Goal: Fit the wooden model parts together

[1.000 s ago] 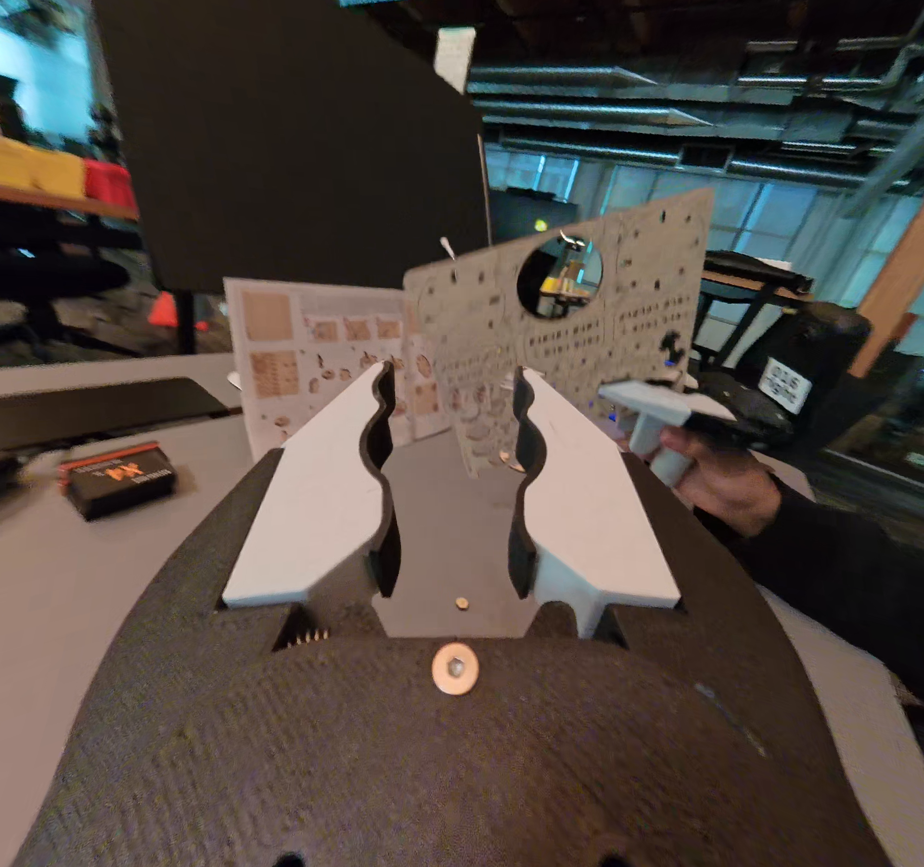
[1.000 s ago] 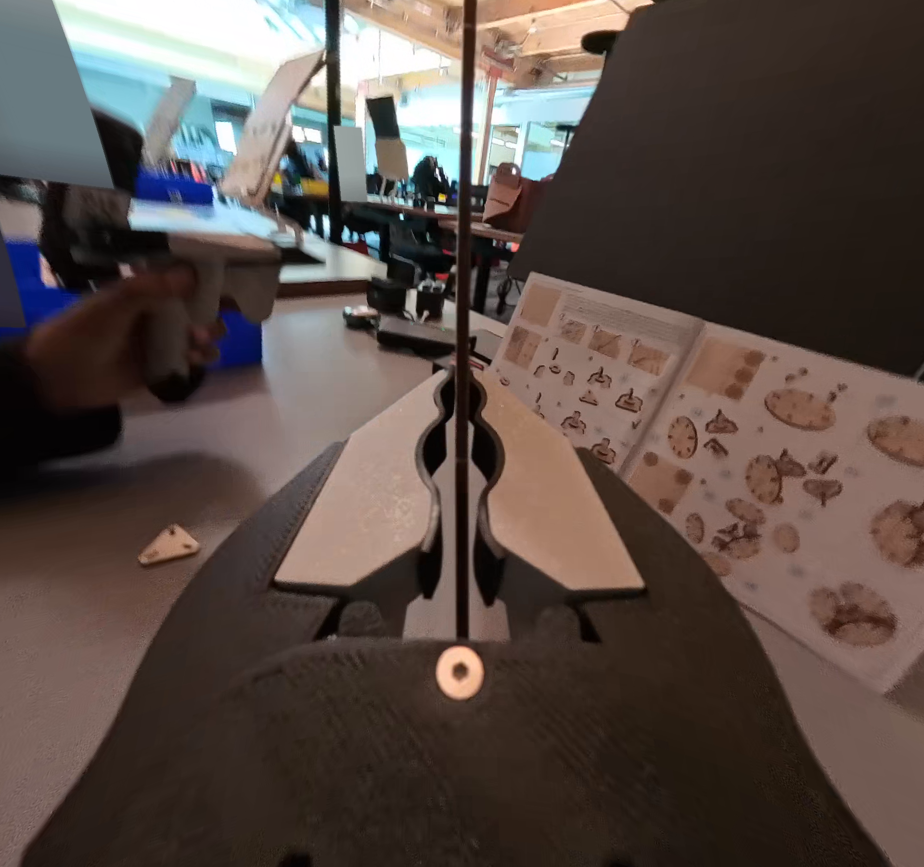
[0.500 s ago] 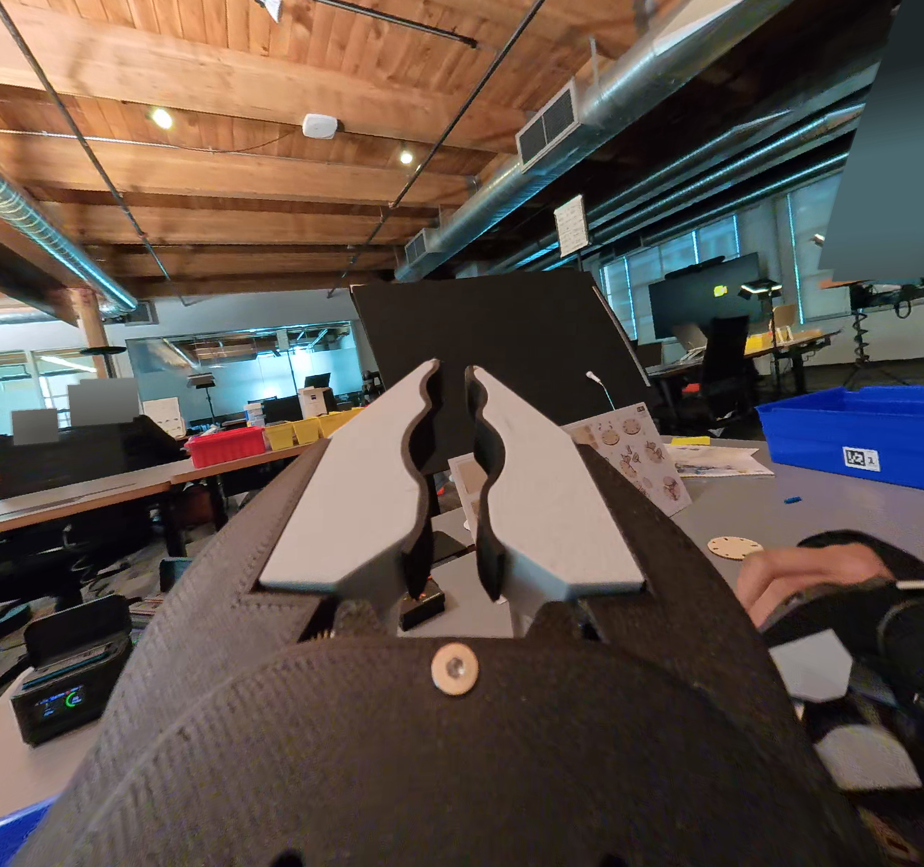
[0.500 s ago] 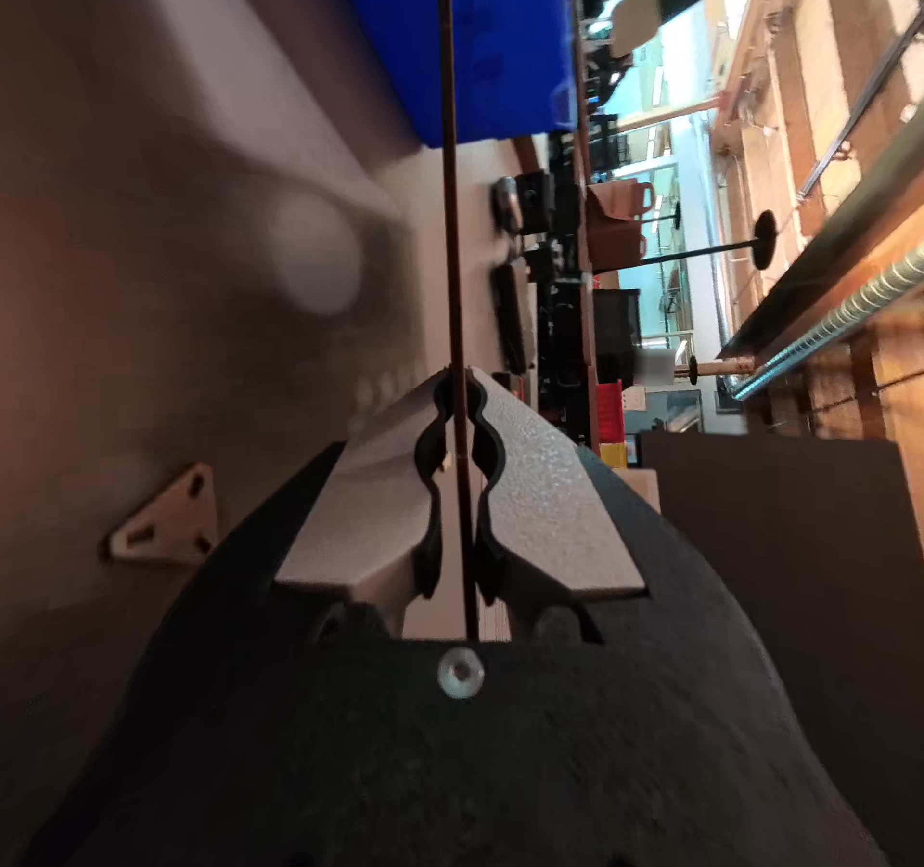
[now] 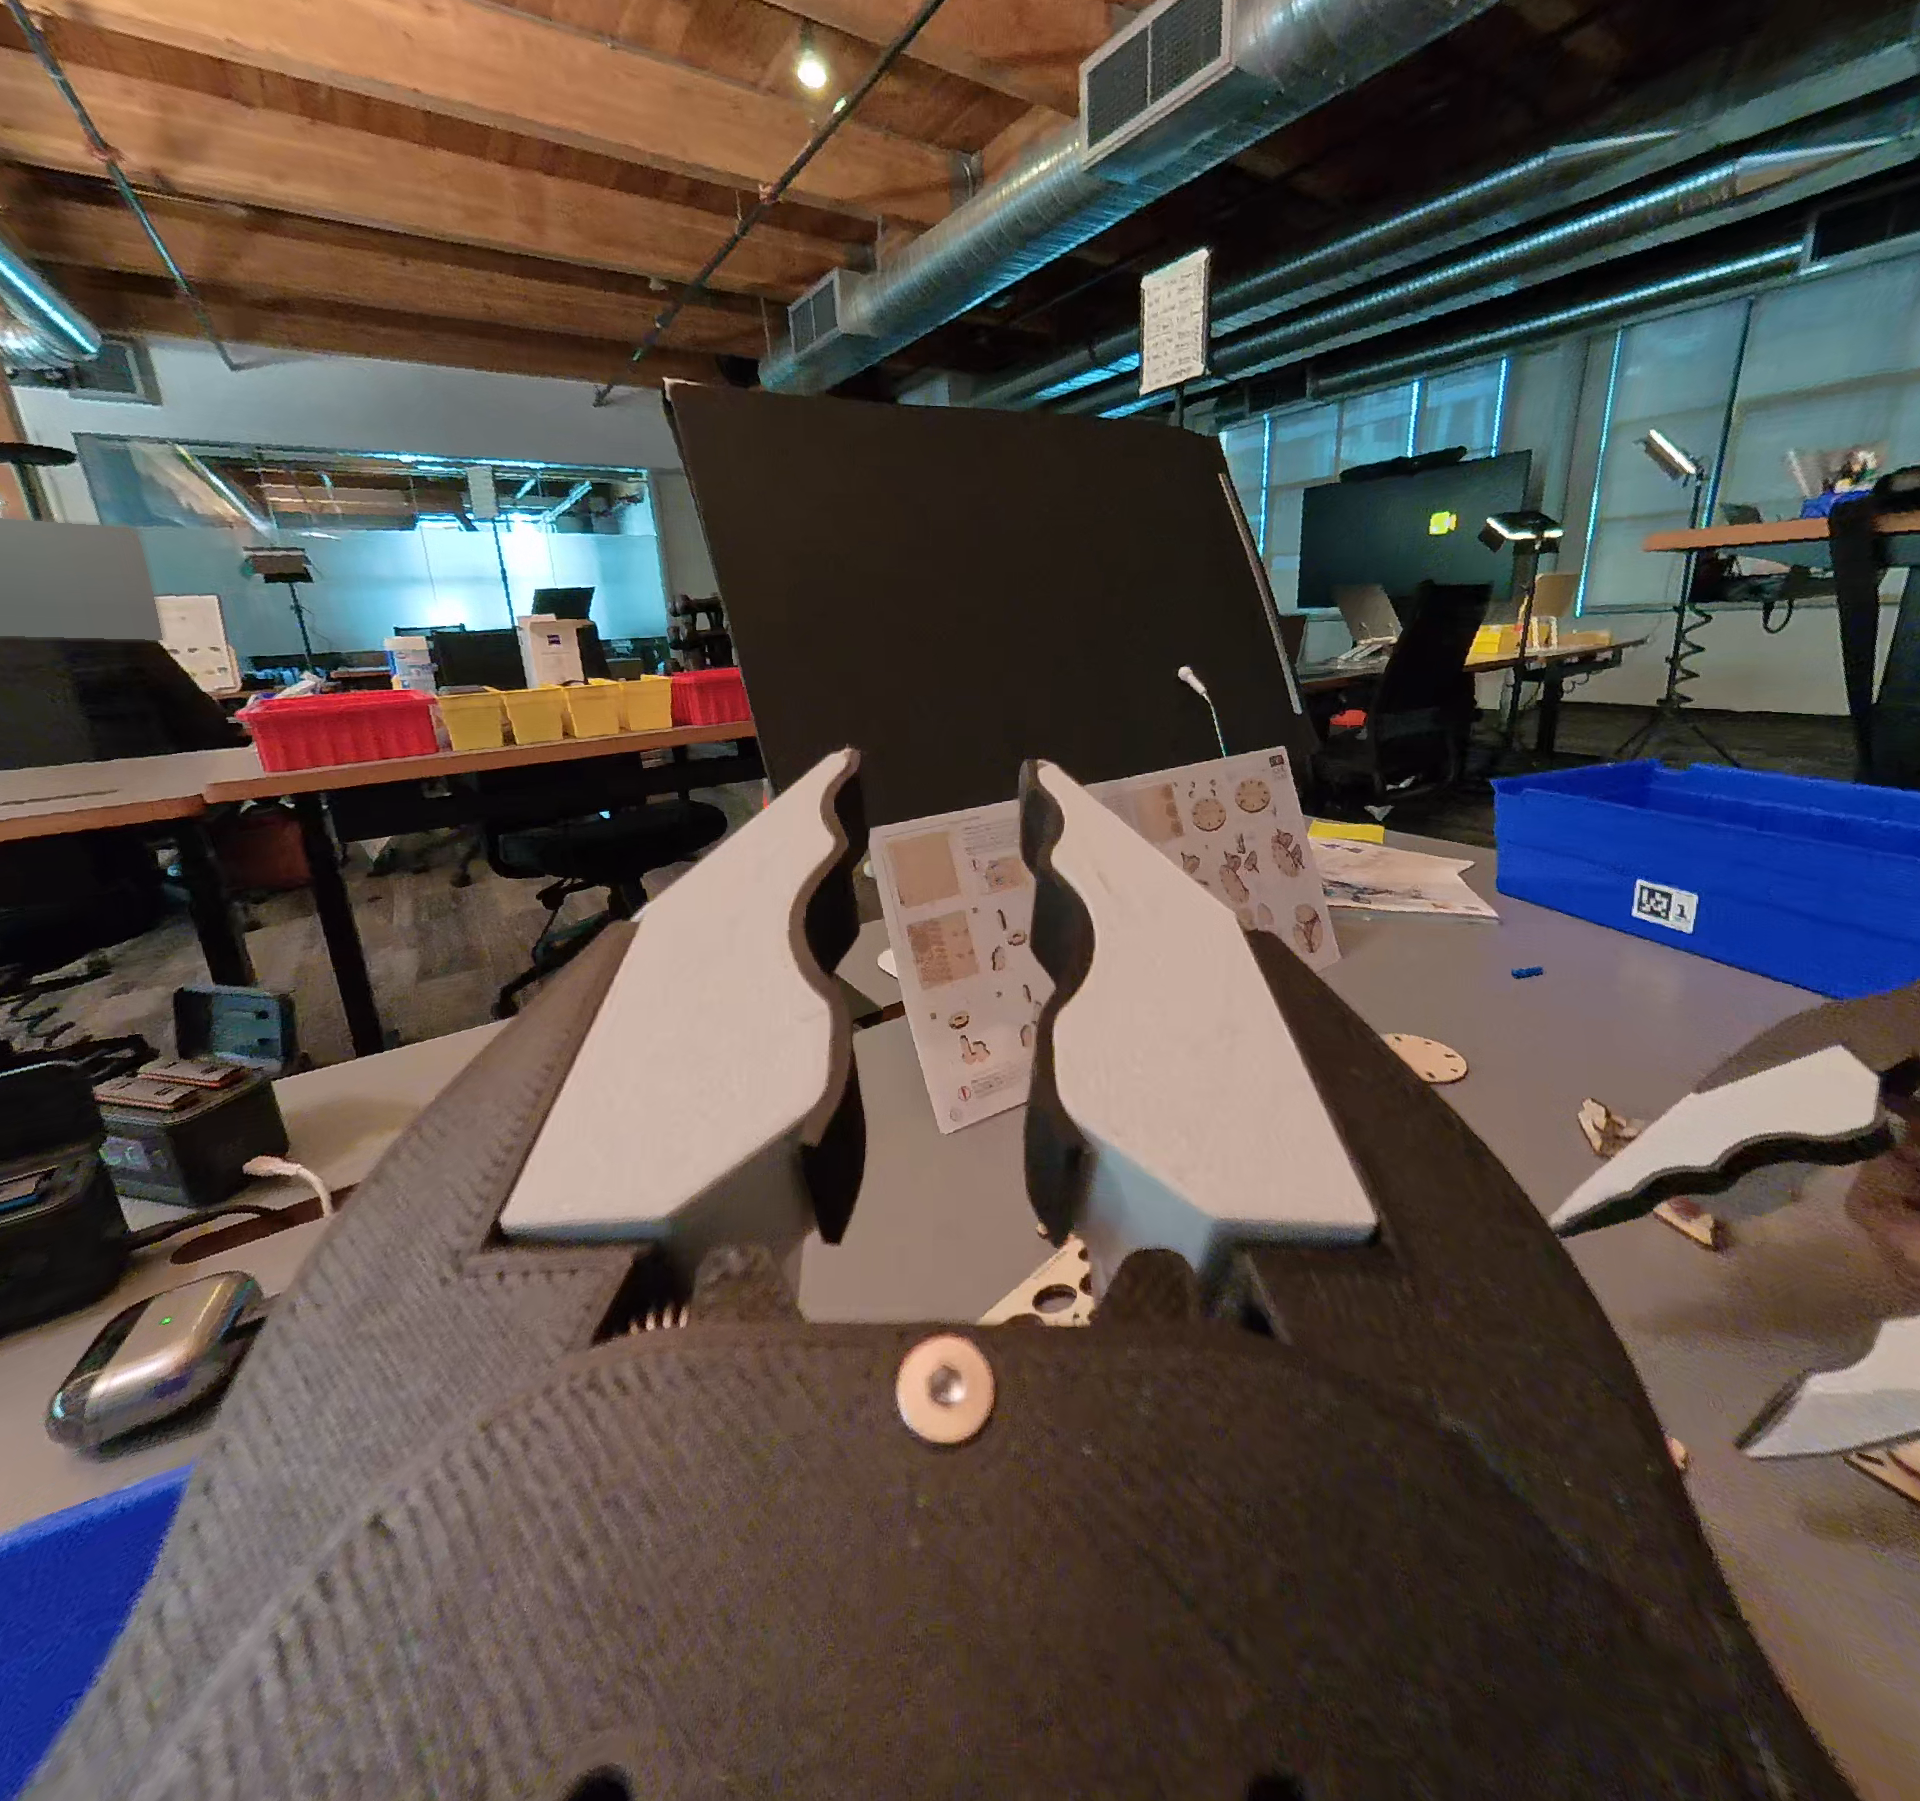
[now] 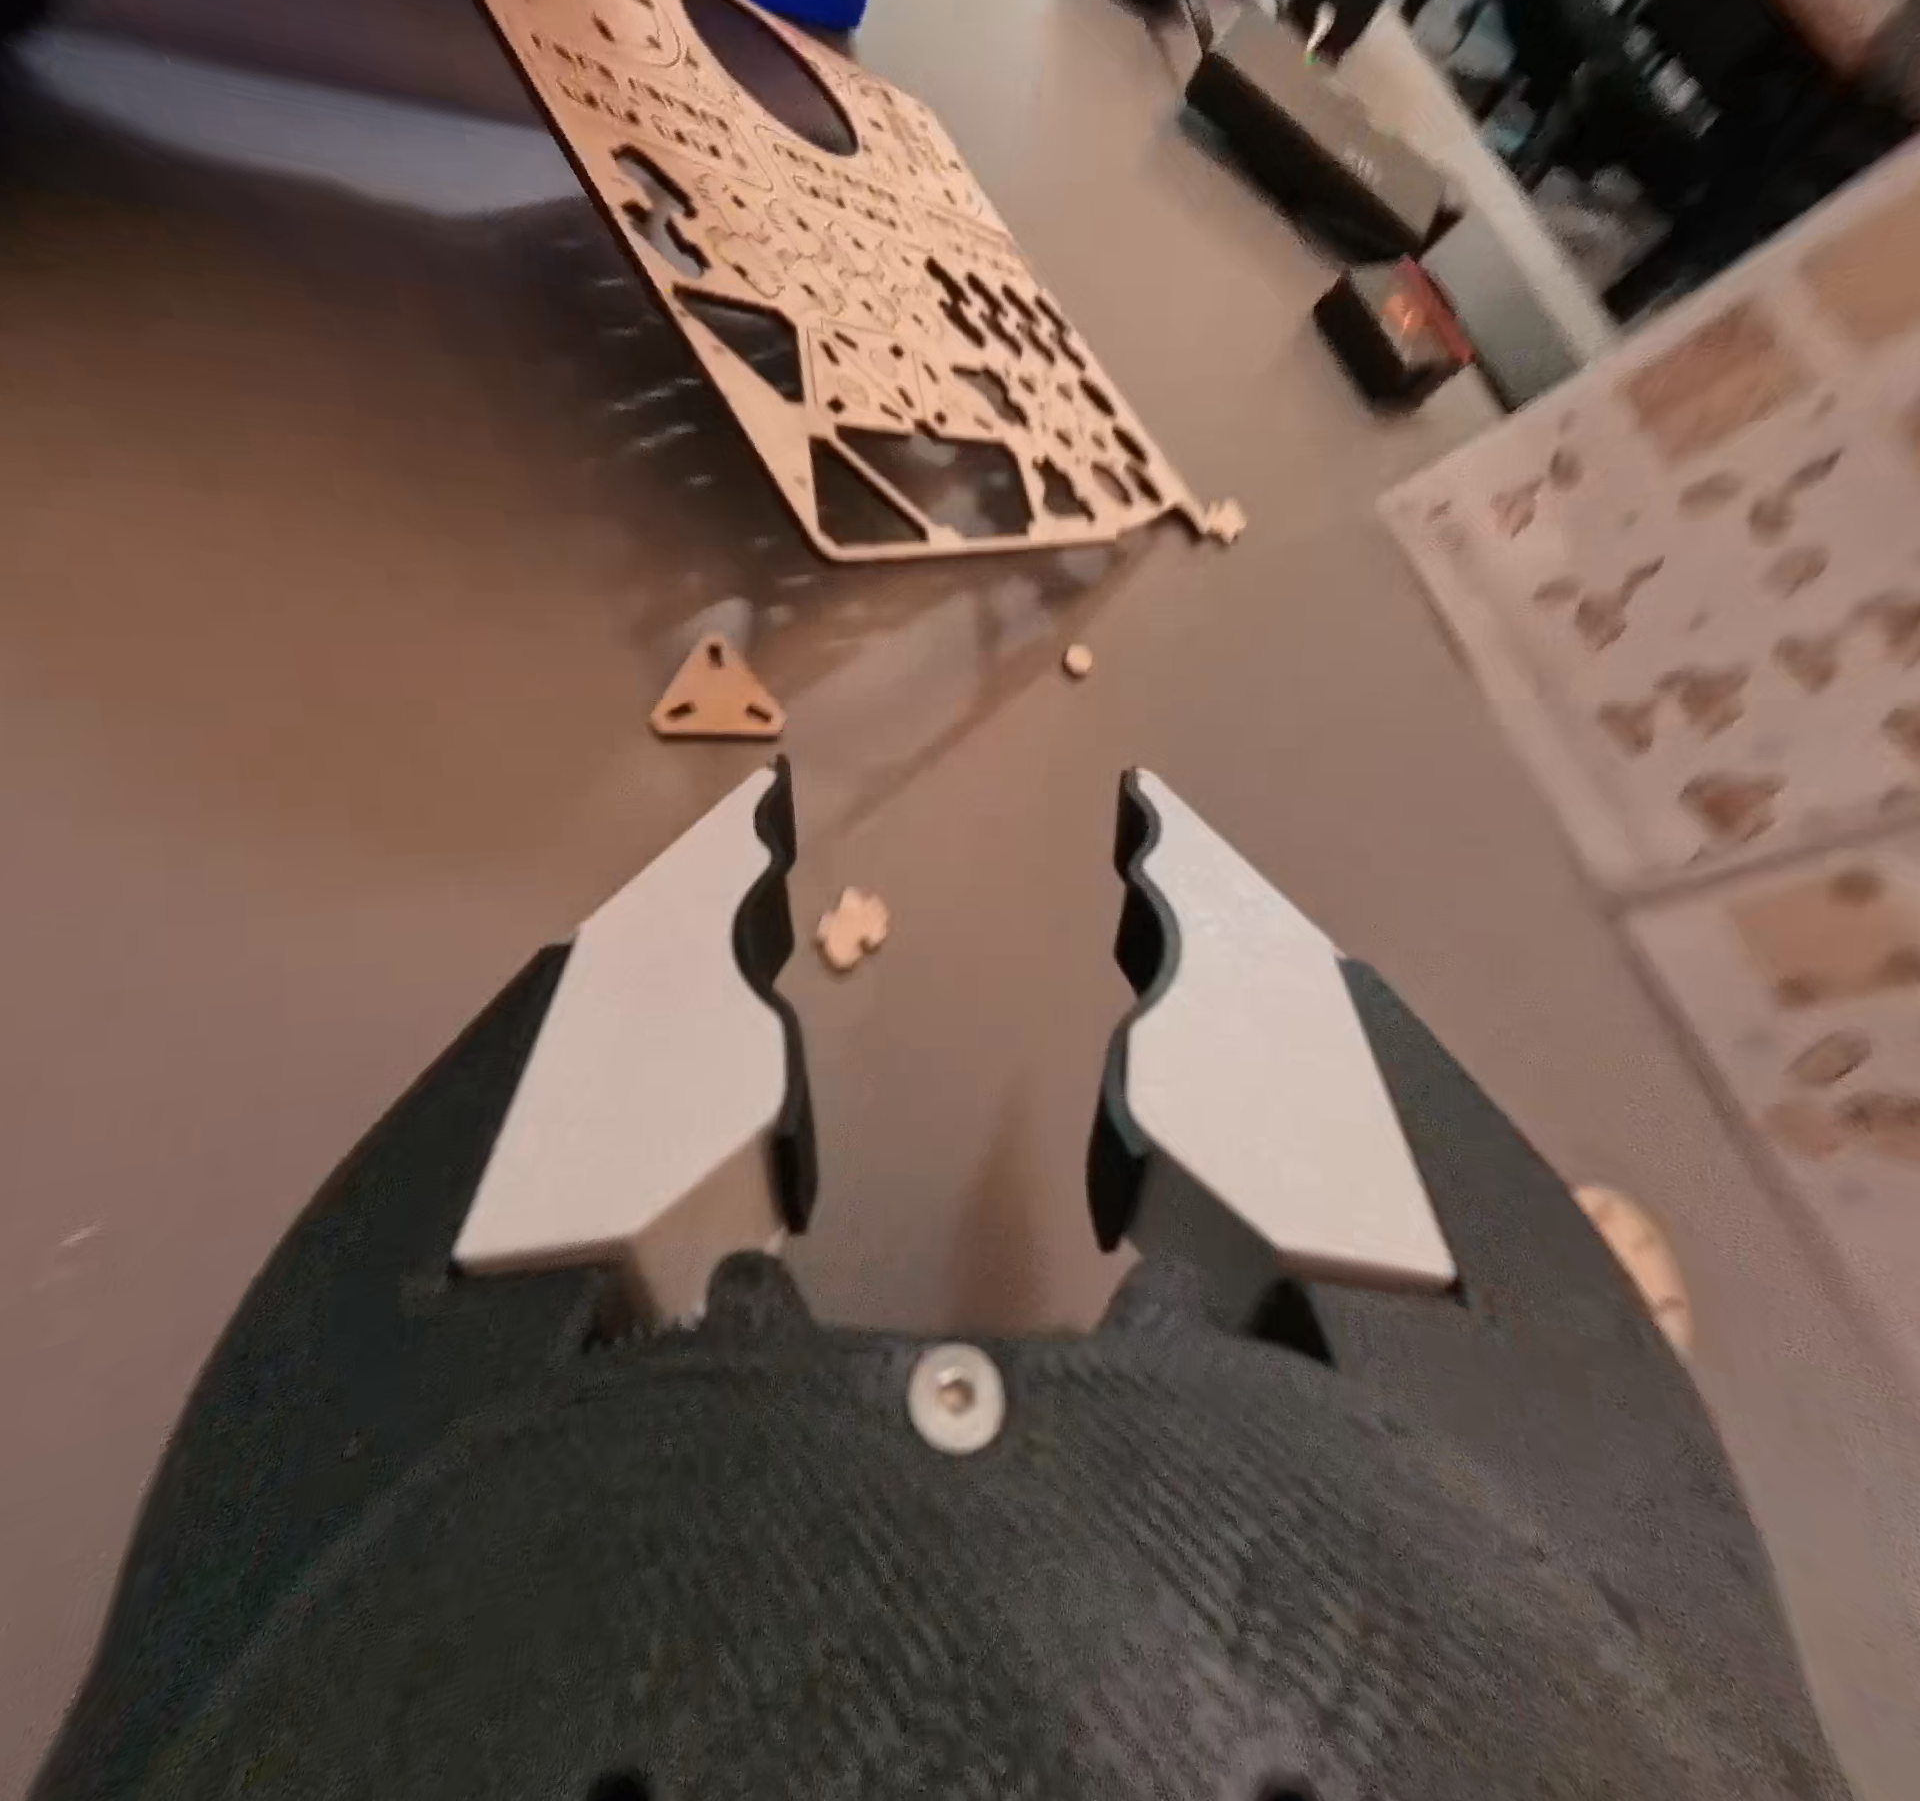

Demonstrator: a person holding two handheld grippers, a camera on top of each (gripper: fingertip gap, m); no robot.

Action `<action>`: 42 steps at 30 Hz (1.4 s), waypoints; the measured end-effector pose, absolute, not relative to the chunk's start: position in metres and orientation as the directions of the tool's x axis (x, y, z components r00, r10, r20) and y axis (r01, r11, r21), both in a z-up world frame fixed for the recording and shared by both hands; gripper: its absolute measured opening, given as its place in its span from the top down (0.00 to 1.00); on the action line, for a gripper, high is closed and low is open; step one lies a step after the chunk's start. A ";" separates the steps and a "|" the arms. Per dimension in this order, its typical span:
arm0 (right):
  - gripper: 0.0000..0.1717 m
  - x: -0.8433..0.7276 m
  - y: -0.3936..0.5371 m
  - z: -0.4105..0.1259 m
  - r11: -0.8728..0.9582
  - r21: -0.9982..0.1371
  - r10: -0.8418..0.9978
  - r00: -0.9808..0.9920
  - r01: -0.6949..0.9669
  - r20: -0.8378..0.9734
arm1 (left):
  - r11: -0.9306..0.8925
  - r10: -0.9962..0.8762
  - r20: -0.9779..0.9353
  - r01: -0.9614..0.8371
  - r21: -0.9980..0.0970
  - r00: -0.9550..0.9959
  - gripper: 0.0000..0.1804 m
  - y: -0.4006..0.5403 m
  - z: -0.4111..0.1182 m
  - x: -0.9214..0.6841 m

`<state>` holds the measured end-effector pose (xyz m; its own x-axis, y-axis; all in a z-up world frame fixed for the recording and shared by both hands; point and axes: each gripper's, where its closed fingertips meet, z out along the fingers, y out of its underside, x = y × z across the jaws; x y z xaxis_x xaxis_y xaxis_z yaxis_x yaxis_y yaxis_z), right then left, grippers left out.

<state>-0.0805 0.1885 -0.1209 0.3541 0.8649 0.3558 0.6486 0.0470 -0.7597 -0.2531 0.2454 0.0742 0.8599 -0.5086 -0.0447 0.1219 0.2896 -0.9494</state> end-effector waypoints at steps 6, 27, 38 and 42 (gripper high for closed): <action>0.67 -0.073 0.166 -0.136 -0.142 -0.763 0.940 0.327 0.631 0.096 | 0.226 -0.533 -0.045 0.091 -0.970 0.845 0.85 0.254 0.060 -0.242; 0.92 -0.064 0.181 -0.120 -0.092 -0.797 0.947 0.300 0.597 0.115 | 0.202 -0.567 0.000 0.139 -0.969 0.824 0.83 0.254 0.057 -0.245; 0.92 0.057 0.181 -0.021 0.078 -0.977 0.765 0.616 0.200 0.187 | 0.099 -0.756 -0.105 -0.046 -0.994 0.646 0.68 0.207 0.050 -0.102; 0.92 0.108 0.186 -0.014 0.080 -0.994 0.714 0.691 0.077 0.111 | -0.121 -0.861 0.073 -0.063 -0.991 0.504 0.60 0.171 0.024 -0.046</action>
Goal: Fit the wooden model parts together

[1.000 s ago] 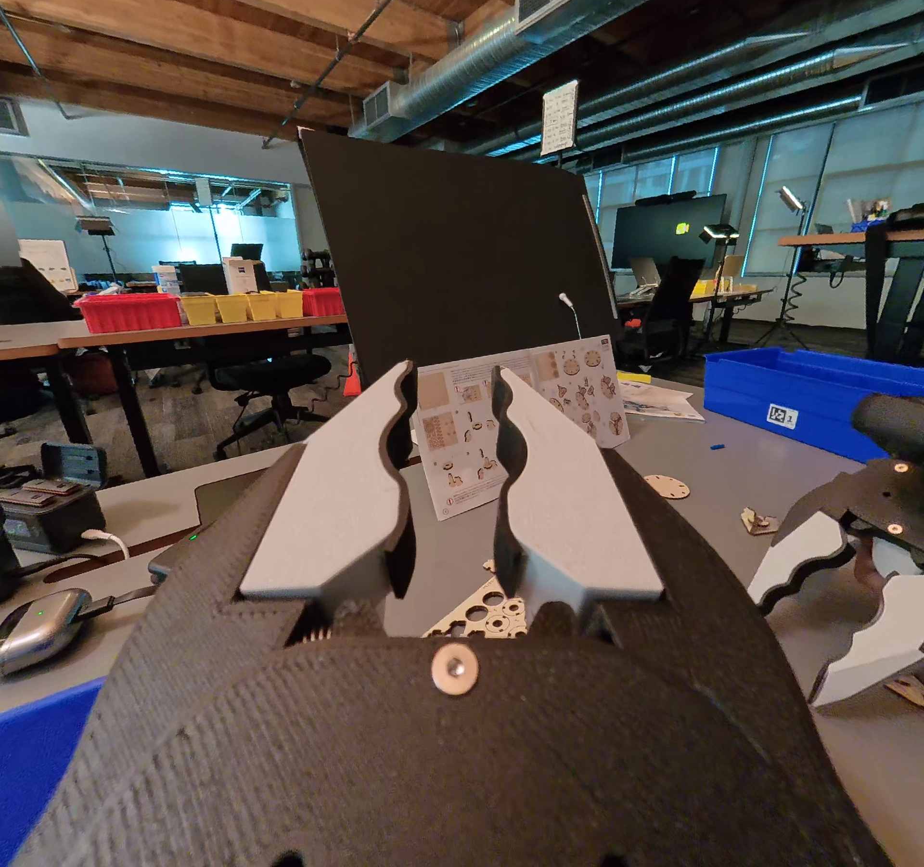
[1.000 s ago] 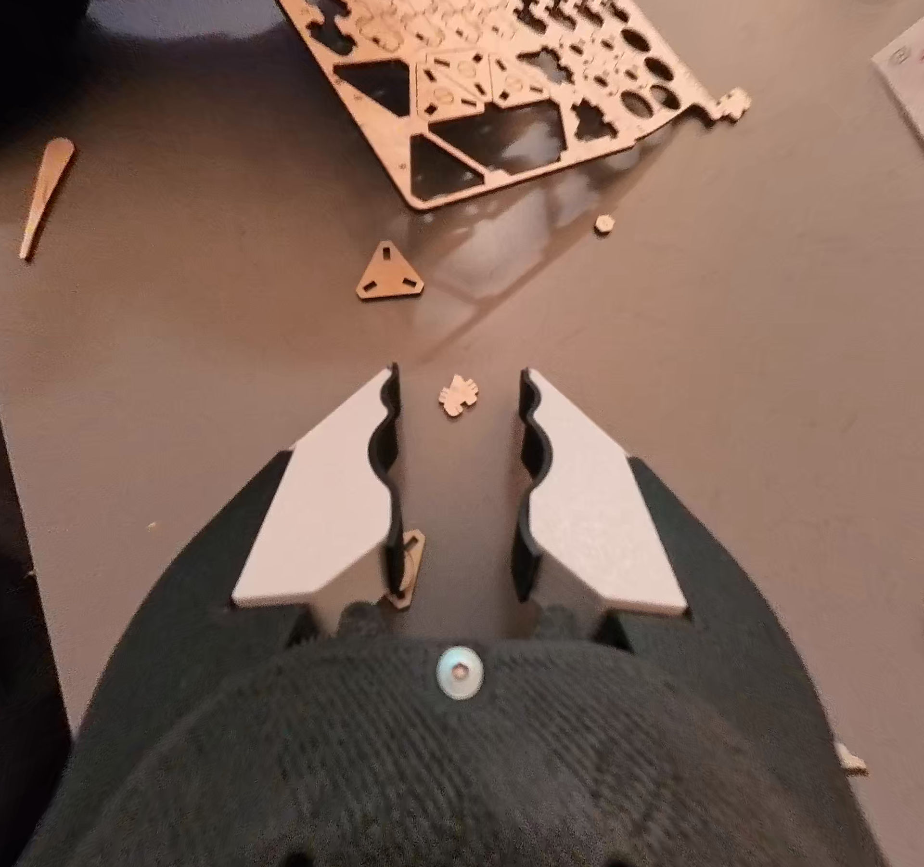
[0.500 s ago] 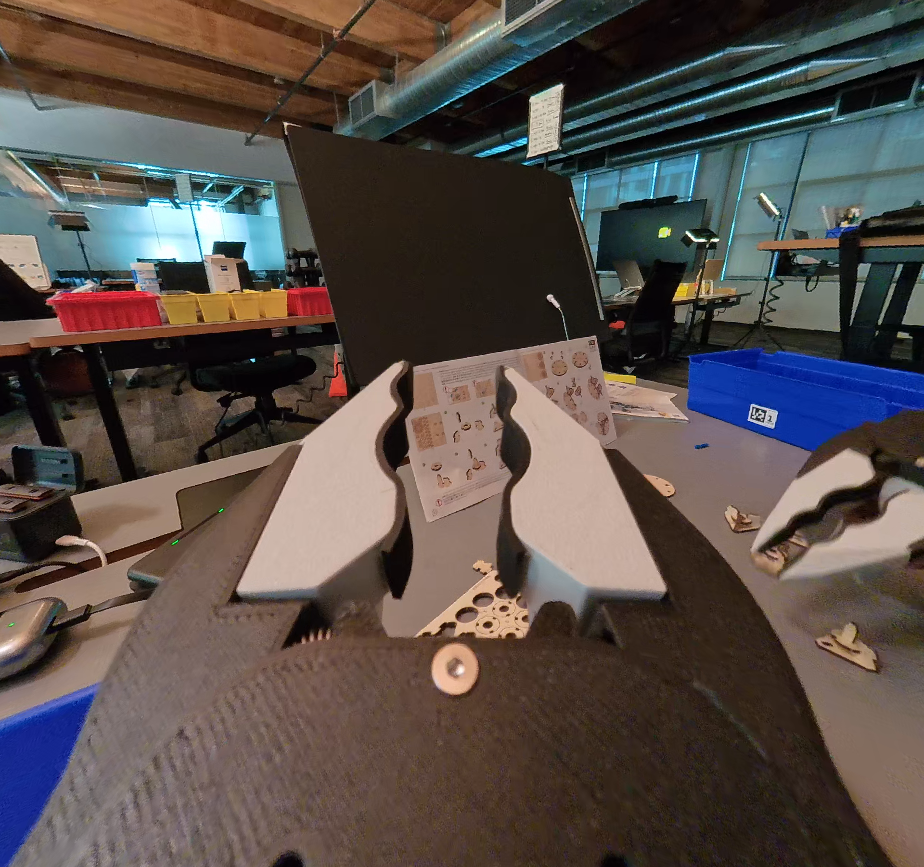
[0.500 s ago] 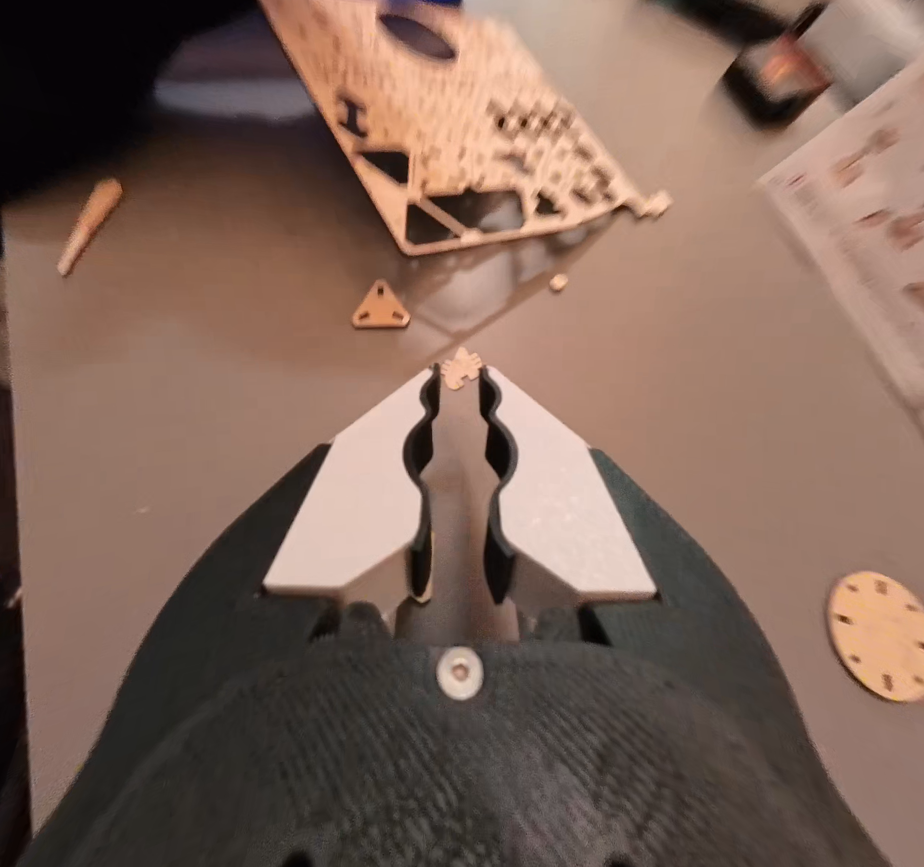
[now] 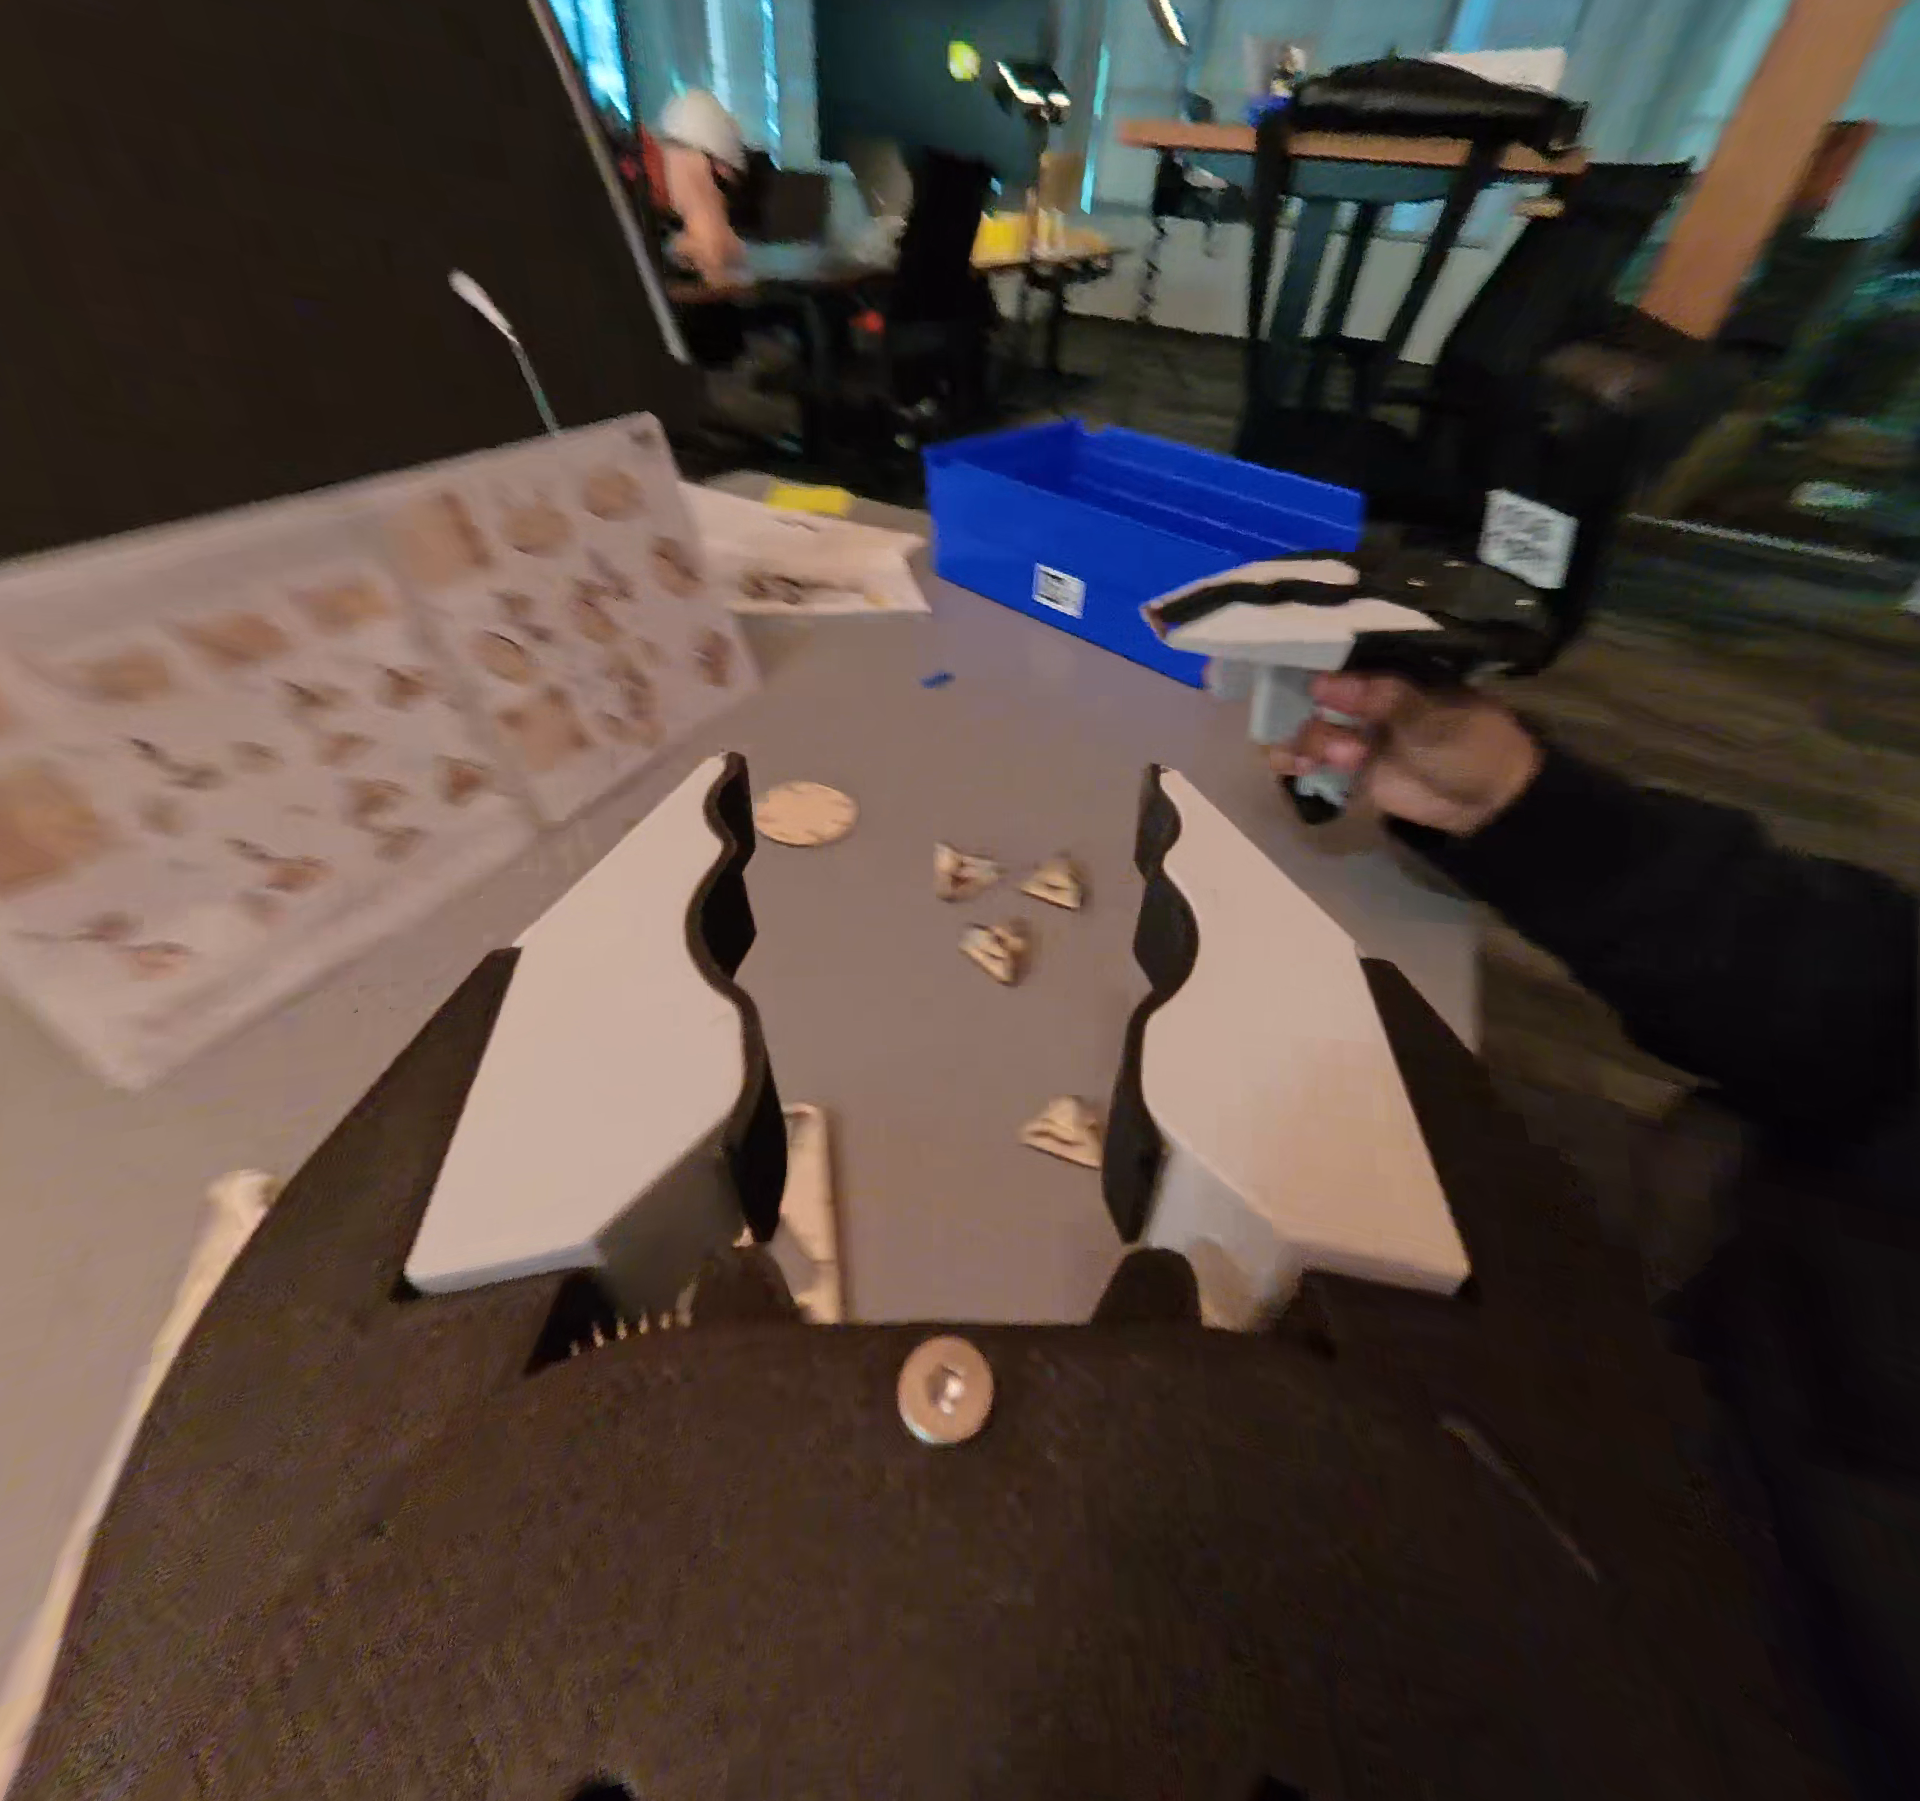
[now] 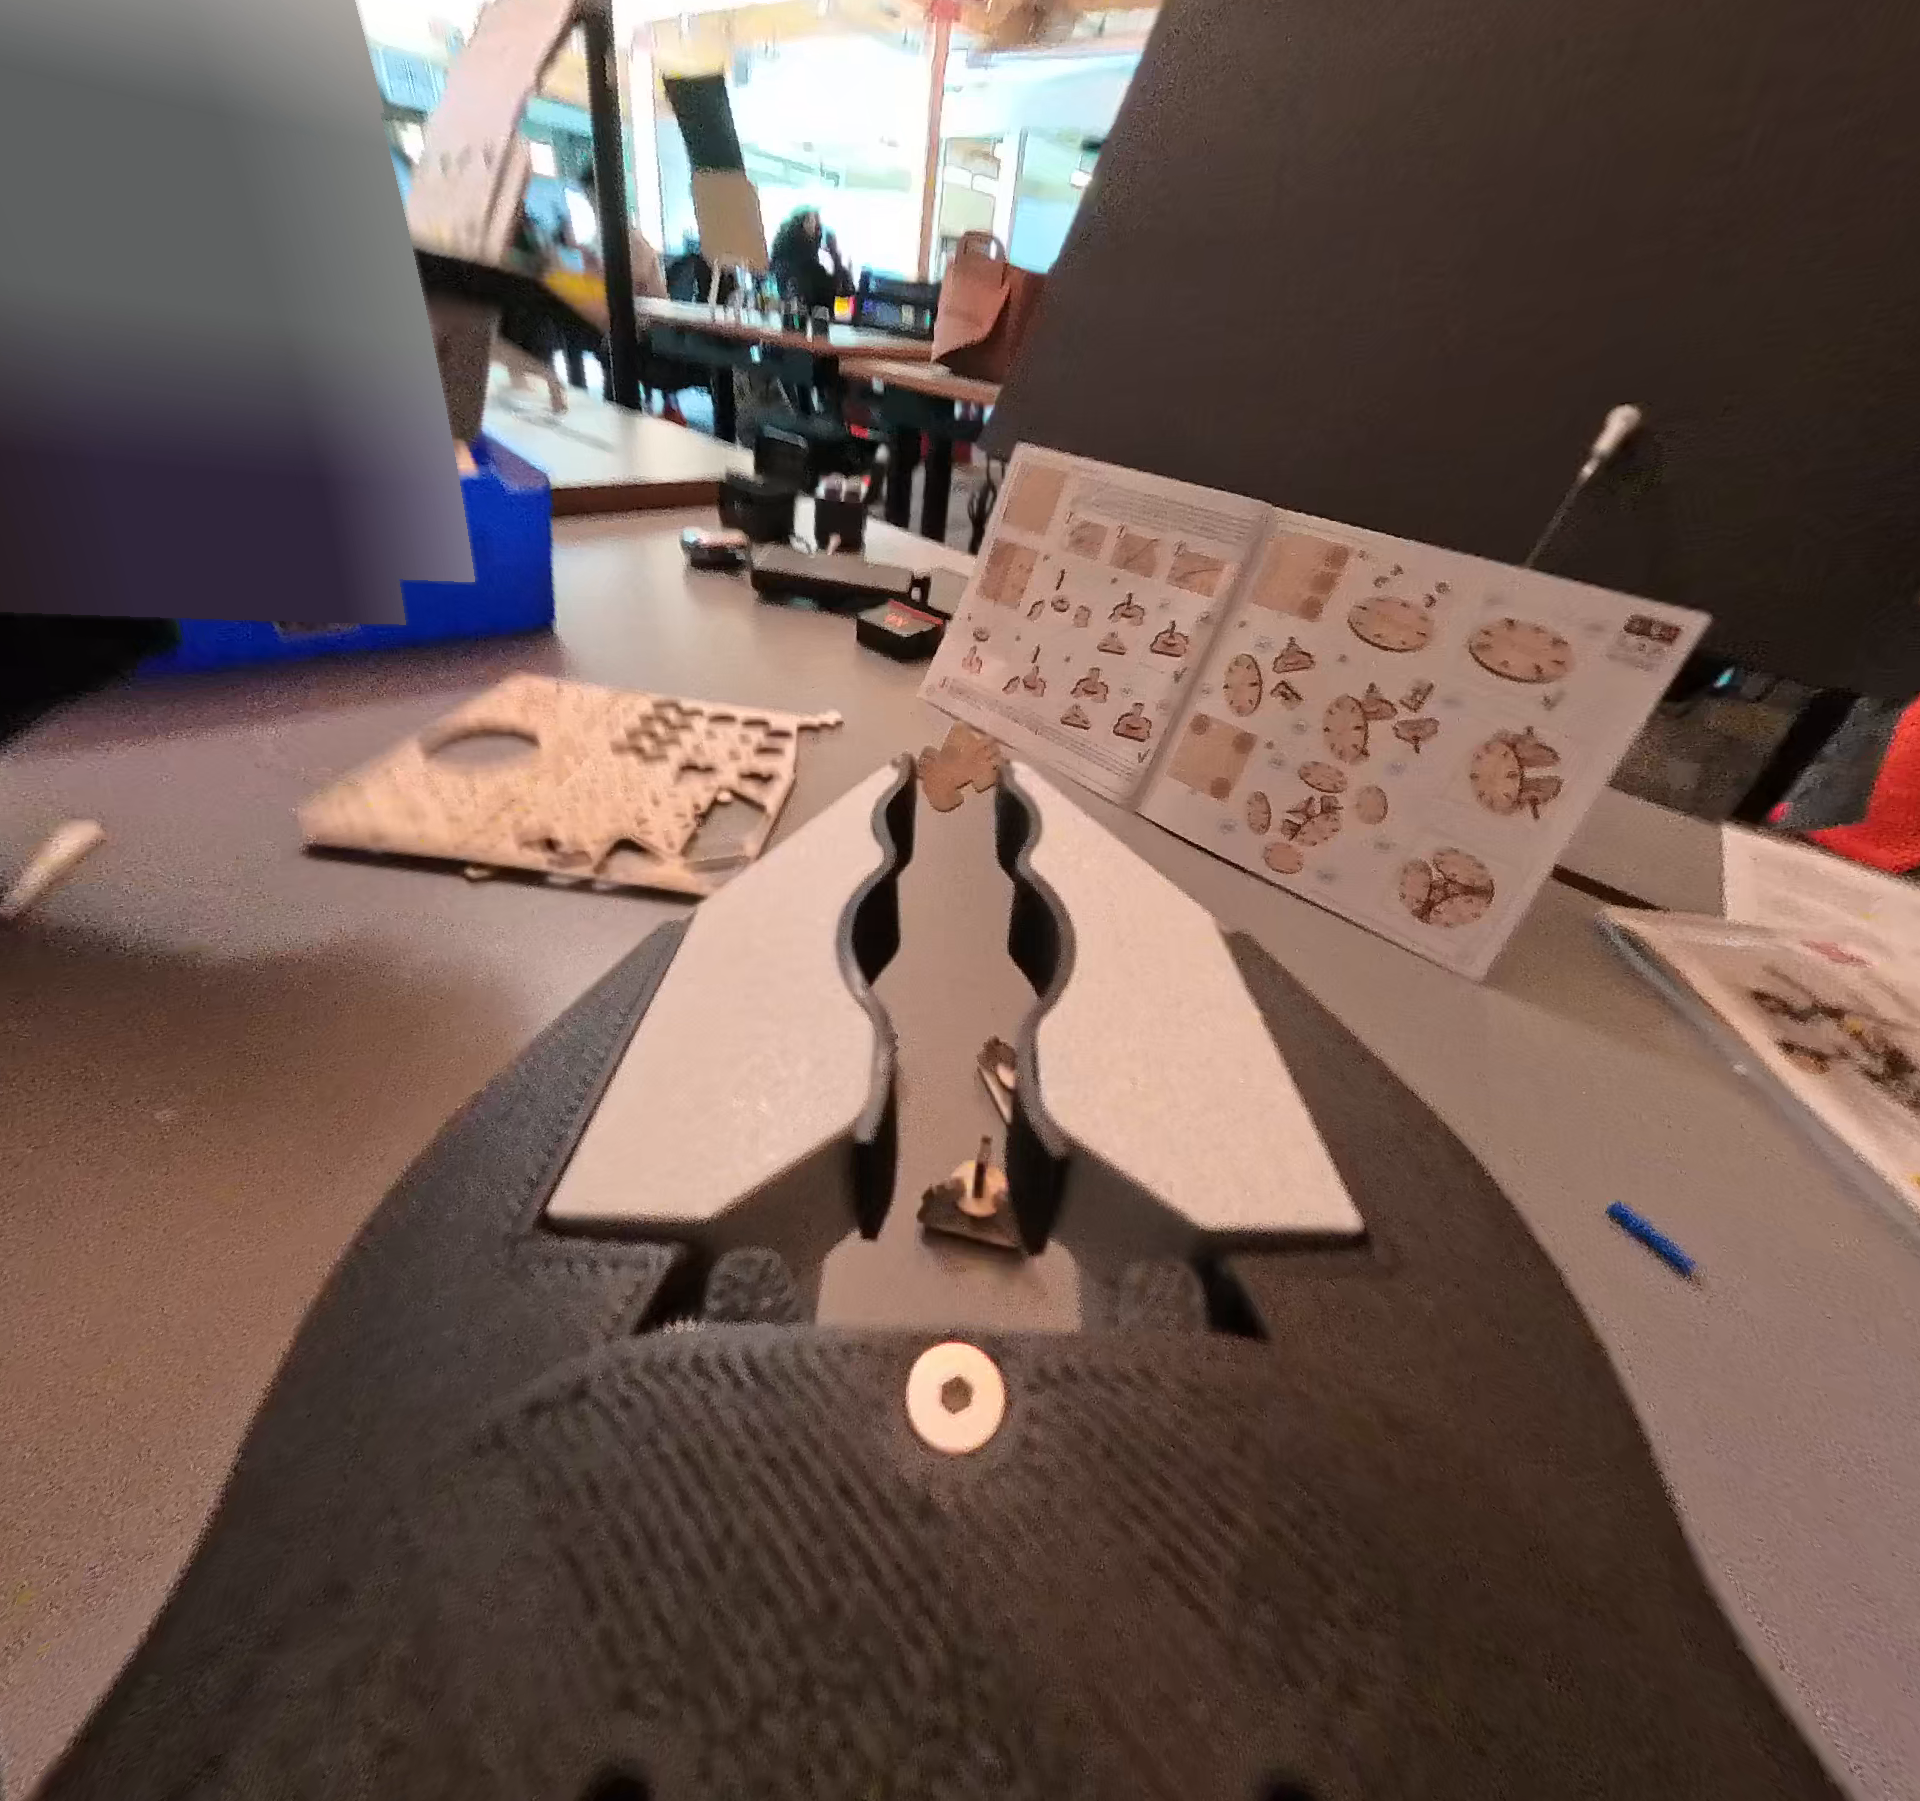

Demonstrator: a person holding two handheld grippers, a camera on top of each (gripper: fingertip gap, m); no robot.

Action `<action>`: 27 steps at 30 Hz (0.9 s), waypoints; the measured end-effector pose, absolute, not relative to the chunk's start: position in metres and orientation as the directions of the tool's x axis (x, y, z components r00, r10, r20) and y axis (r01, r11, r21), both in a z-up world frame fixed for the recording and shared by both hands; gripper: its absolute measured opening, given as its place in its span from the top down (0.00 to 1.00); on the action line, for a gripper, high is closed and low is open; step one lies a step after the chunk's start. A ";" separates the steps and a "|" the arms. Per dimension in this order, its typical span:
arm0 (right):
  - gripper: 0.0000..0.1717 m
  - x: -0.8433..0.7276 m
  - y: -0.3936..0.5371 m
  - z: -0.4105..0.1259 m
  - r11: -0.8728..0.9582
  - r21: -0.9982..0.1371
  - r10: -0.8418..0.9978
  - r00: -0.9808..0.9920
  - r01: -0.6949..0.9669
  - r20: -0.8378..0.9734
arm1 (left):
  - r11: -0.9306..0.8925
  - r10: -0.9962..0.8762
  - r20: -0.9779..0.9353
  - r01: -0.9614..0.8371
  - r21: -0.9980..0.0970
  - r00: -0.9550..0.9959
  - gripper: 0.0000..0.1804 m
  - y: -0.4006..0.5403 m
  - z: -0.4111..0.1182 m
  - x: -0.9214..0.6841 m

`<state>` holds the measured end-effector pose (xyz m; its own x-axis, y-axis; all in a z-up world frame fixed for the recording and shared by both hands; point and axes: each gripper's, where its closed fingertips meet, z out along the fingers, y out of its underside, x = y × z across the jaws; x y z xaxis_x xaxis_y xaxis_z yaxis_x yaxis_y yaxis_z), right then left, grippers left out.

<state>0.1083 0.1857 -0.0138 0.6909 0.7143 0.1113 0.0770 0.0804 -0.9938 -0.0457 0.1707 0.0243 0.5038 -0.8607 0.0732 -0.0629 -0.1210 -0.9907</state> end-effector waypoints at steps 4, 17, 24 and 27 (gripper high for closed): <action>0.92 0.137 0.180 -0.012 0.070 -0.980 0.741 0.667 -0.188 -0.075 | -0.214 -0.843 0.145 -0.074 -0.974 0.518 0.60 0.153 0.002 -0.036; 0.93 0.126 0.151 -0.015 -0.310 -0.751 0.862 0.162 -0.583 -0.481 | -0.035 -0.975 -0.012 -0.201 -0.979 0.224 0.81 0.137 -0.045 0.089; 0.93 0.078 0.130 -0.029 -0.620 -0.639 0.762 -0.152 -0.456 -0.630 | 0.096 -0.973 -0.124 -0.143 -0.985 0.196 0.79 0.138 -0.047 0.088; 0.92 0.073 0.128 -0.028 -0.698 -0.558 0.696 -0.245 -0.449 -0.675 | 0.134 -0.964 -0.160 -0.131 -0.982 0.214 0.84 0.137 -0.046 0.084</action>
<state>0.0732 0.1282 -0.0284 -0.2451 0.6964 -0.6745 -0.4490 -0.6982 -0.5576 0.0840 0.1374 -0.0462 0.2142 -0.9636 -0.1597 -0.1309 0.1337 -0.9823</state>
